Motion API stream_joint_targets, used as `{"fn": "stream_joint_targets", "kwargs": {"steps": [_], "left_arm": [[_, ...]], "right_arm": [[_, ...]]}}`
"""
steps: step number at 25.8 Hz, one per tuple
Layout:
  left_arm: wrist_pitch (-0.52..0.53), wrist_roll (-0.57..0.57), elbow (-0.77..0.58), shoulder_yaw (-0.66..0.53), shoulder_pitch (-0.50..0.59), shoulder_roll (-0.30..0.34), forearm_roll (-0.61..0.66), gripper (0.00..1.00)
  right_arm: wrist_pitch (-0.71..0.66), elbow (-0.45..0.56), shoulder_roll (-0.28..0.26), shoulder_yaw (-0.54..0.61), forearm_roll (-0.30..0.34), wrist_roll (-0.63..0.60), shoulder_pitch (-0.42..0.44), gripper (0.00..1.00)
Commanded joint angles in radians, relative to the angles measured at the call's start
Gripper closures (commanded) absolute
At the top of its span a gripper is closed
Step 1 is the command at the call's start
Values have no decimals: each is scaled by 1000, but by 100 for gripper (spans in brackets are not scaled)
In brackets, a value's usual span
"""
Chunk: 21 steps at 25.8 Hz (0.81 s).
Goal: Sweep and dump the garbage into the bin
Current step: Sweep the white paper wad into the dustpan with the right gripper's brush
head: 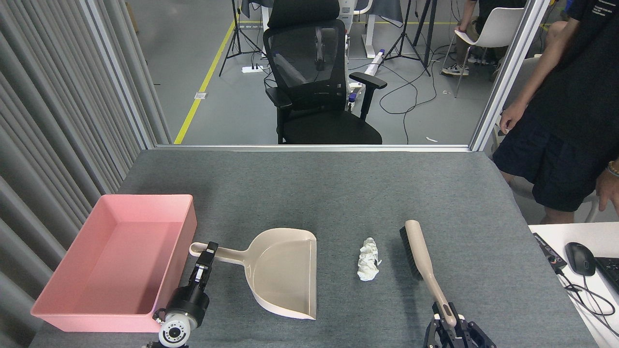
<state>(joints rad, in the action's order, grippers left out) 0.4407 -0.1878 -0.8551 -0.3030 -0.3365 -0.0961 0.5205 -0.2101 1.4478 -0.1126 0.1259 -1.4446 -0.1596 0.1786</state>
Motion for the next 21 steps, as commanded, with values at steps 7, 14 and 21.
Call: {"fn": "stream_joint_targets", "kwargs": {"steps": [7, 14, 21], "left_arm": [[7, 11, -4, -1, 7, 1, 3, 83], [7, 11, -10, -1, 8, 1, 3, 83], [7, 11, -15, -1, 27, -1, 0, 82]], "right_arm": [[14, -14, 71, -127, -2, 0, -8, 96], [121, -37, 114, -341, -5, -23, -1, 96], [267, -6, 172, -628, 55, -51, -22, 95]]}}
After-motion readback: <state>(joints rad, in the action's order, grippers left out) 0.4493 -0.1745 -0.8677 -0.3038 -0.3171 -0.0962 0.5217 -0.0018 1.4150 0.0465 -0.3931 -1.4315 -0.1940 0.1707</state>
